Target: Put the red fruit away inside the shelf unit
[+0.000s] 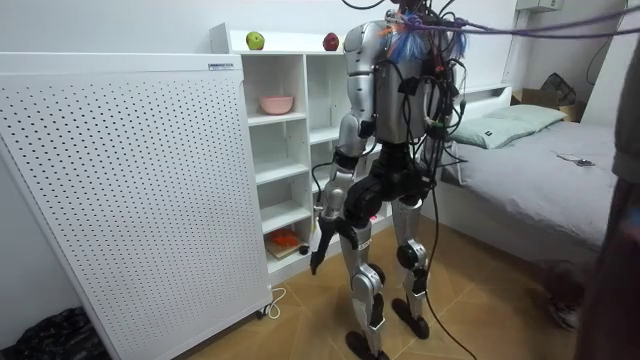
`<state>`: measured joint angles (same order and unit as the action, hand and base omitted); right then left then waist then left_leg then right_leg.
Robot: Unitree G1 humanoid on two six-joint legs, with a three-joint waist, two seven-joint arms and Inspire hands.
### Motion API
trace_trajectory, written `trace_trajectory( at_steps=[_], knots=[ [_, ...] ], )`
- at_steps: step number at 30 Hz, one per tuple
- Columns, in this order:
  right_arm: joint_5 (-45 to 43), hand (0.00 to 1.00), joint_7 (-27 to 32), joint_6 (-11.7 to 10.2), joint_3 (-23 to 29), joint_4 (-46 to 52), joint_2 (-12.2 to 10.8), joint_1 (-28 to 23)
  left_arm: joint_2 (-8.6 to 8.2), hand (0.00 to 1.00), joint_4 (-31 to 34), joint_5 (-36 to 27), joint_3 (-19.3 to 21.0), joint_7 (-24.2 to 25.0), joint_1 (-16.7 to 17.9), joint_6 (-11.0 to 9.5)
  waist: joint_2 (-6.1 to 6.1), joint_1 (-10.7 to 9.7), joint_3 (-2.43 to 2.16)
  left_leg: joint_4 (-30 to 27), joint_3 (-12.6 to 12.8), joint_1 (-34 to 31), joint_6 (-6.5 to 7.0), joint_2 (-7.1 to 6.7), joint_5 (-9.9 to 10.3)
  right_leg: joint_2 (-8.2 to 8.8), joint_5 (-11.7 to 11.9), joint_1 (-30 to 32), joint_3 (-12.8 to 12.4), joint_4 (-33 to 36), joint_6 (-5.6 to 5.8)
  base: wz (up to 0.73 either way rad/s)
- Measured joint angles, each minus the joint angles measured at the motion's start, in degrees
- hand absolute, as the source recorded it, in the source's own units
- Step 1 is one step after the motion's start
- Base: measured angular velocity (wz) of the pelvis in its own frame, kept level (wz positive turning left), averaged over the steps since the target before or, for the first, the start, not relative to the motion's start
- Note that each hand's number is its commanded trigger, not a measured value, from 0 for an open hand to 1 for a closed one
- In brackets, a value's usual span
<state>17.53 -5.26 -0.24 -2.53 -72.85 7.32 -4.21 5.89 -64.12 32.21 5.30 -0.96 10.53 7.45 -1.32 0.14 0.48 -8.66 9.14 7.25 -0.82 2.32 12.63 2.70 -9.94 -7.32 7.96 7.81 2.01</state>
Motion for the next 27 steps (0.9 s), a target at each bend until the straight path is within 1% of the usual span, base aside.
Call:
trace_trajectory(
  at_steps=[1,2,5,7,9,10,11,12,13,14,15,16,17,18,19,21,25,27],
  knots=[
    [-0.06,0.00,0.58,0.04,0.08,0.12,-0.11,0.08,-0.01,0.00,0.01,0.01,0.01,-0.16,0.02,-0.15,0.10,0.04,-0.14,-0.01,0.00,-0.05,0.00,0.00,0.00,0.00,0.00,0.04,-0.02,0.00,0.00,0.00],
    [-0.02,0.00,1.60,0.09,0.84,0.76,-0.29,0.14,-0.02,0.00,0.00,-0.03,0.08,-0.38,0.12,-0.51,-0.10,0.01,-0.22,-0.01,-0.02,-0.07,0.00,-0.01,0.00,0.00,0.00,0.05,-0.04,0.01,0.00,0.00],
    [0.50,0.00,4.72,0.19,4.85,5.50,-0.22,0.20,0.02,0.00,0.00,-0.10,0.36,-1.04,0.19,-1.10,-0.05,0.00,-0.15,-0.07,0.07,0.03,0.01,-0.03,0.01,0.02,0.00,0.05,-0.08,0.06,0.00,0.00],
    [0.13,0.00,7.14,0.21,7.17,11.83,-0.22,0.21,0.01,0.00,0.01,-0.07,0.30,-1.21,0.19,-1.60,0.10,-0.23,-0.08,-0.09,0.24,0.20,0.01,-0.02,0.00,0.04,0.00,0.06,0.01,0.21,0.00,0.00],
    [-0.07,0.00,9.92,-1.08,9.46,19.82,-0.32,0.87,-0.01,0.00,0.00,-0.17,0.35,-1.75,-0.02,-1.80,0.28,-0.50,-0.06,-0.15,0.27,0.22,0.01,-0.02,0.00,0.05,0.00,-0.04,0.01,0.22,0.00,0.00],
    [-0.16,0.00,10.84,-1.09,9.83,22.18,-0.35,1.00,-0.03,0.00,0.00,-0.09,0.38,-2.16,-0.02,-1.97,0.24,-0.46,-0.07,-0.13,0.29,0.26,0.01,-0.02,0.00,0.05,0.00,-0.03,-0.02,0.24,0.00,0.00],
    [-0.24,0.00,12.69,-1.19,10.62,27.48,-0.40,1.01,-0.03,0.00,-0.02,-0.06,0.57,-2.86,0.00,-2.52,0.32,-0.44,-0.06,-0.14,0.37,0.46,0.01,-0.02,0.00,0.04,0.00,0.14,-0.08,0.23,0.00,0.00],
    [-0.32,0.00,14.45,-1.76,11.17,32.41,-0.40,1.08,-0.02,0.00,0.00,-0.05,0.65,-3.55,0.00,-2.72,0.34,-0.50,-0.06,-0.15,0.42,0.43,0.01,-0.02,0.00,0.04,0.00,0.41,-0.13,0.21,0.00,0.00],
    [-0.32,0.00,15.49,-1.77,11.27,35.28,-0.45,1.05,-0.02,0.00,0.00,-0.06,0.64,-3.92,0.05,-2.79,0.33,-0.50,-0.05,-0.15,0.39,0.36,0.01,-0.02,0.00,0.04,0.00,0.46,-0.10,0.20,0.00,0.00],
    [-1.22,0.00,17.54,-1.79,11.22,41.44,-0.65,0.62,-0.01,0.00,0.25,-0.08,0.62,-4.11,0.26,-2.85,0.39,-0.48,-0.04,-0.11,0.27,0.24,0.01,-0.02,-0.01,0.04,0.00,0.64,-0.17,0.20,0.00,0.00],
    [-3.62,0.00,19.28,-2.20,11.12,48.09,-0.78,0.03,0.00,0.00,0.28,-0.44,0.58,-4.25,0.40,-2.90,0.44,-0.45,-0.01,-0.08,0.30,0.13,0.01,-0.02,-0.01,0.04,0.00,0.83,-0.19,0.16,0.00,-0.03],
    [-4.45,0.00,19.95,-2.49,11.07,50.81,-0.79,-0.03,0.04,0.00,0.27,-0.77,0.46,-4.39,0.42,-2.90,0.48,-0.43,-0.03,-0.07,0.32,0.03,0.01,-0.02,-0.01,0.03,0.00,0.97,-0.26,0.16,0.00,-0.08],
    [-5.15,0.00,21.49,-3.45,11.09,55.57,-0.76,0.08,0.06,0.00,0.00,-1.21,0.26,-4.68,0.39,-2.98,0.51,-0.03,-0.07,-0.06,0.33,0.00,0.01,-0.02,-0.01,-0.02,0.00,1.32,-0.64,0.36,0.00,-0.18],
    [-6.98,0.00,23.27,-4.52,11.04,58.59,-0.76,0.56,0.04,0.00,-0.04,-1.04,0.16,-4.96,0.42,-3.02,0.50,0.45,-0.07,-0.17,0.30,0.14,0.01,0.01,-0.01,-0.12,0.00,1.66,-1.28,0.86,0.00,-0.21],
    [-7.73,0.00,24.09,-4.89,11.00,59.85,-0.77,0.79,0.03,0.00,-0.04,-0.85,0.15,-5.05,0.58,-3.08,0.51,0.54,-0.10,-0.23,0.32,0.18,0.01,0.02,-0.01,-0.15,0.00,1.75,-1.55,1.04,0.00,-0.20],
    [-10.97,0.00,27.14,-5.68,10.99,65.53,-0.79,0.89,0.05,0.00,0.01,-0.52,0.19,-5.08,1.65,-3.67,0.56,0.51,-0.15,-0.18,0.37,0.29,0.01,-0.02,-0.01,-0.13,0.00,1.67,-1.91,0.98,0.00,-0.12],
    [-11.47,0.00,30.67,-6.41,11.01,73.62,-0.75,0.90,-0.06,0.00,0.01,-0.73,0.14,-5.08,2.38,-4.02,0.65,0.46,-0.25,-0.15,0.28,0.19,0.01,-0.02,-0.01,-0.17,0.00,1.78,-1.87,0.96,0.00,-0.06],
    [-13.32,0.00,31.66,-6.83,11.01,78.19,-0.46,0.91,-0.29,0.00,0.02,-0.57,-0.04,-5.08,2.57,-4.26,0.79,0.44,-0.41,-0.15,0.26,0.11,0.01,0.00,-0.02,-0.17,0.00,2.06,-1.80,0.97,0.00,-0.03]
  ],
)
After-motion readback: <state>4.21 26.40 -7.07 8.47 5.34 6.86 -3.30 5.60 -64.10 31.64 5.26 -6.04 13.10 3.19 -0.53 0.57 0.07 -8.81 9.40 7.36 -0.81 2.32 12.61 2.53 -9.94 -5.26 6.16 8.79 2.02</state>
